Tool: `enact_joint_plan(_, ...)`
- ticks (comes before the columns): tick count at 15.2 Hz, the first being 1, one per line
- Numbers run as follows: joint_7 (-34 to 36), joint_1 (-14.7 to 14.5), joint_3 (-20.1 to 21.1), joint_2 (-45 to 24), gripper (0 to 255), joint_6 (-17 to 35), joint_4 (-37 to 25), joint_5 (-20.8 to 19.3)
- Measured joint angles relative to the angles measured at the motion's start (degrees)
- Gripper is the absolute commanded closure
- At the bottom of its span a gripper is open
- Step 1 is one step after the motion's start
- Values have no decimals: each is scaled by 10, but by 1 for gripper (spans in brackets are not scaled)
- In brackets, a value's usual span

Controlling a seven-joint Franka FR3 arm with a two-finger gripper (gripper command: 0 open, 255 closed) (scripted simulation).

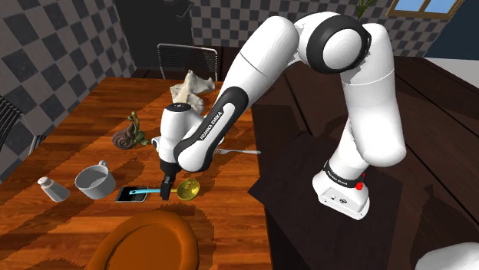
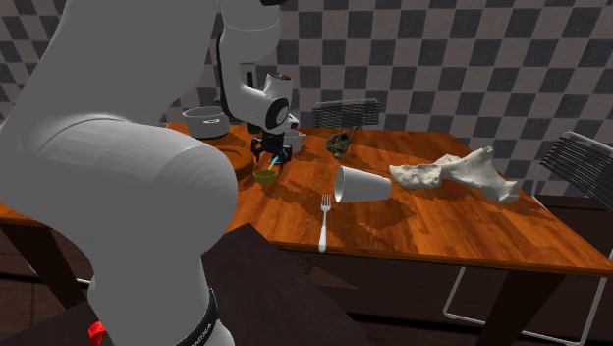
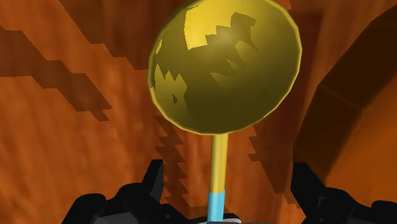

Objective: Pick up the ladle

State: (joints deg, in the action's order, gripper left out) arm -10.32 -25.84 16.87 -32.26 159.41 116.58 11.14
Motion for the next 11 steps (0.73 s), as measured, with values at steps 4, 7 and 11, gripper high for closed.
enact_joint_plan(4, -4, -4, -3, -30, 0, 21, -9, -3)
enact_joint_plan(7, -5, -5, -4, -40, 255, 28, -12, -4)
enact_joint_plan(11, -5, -5, -5, -40, 255, 28, -13, -4)
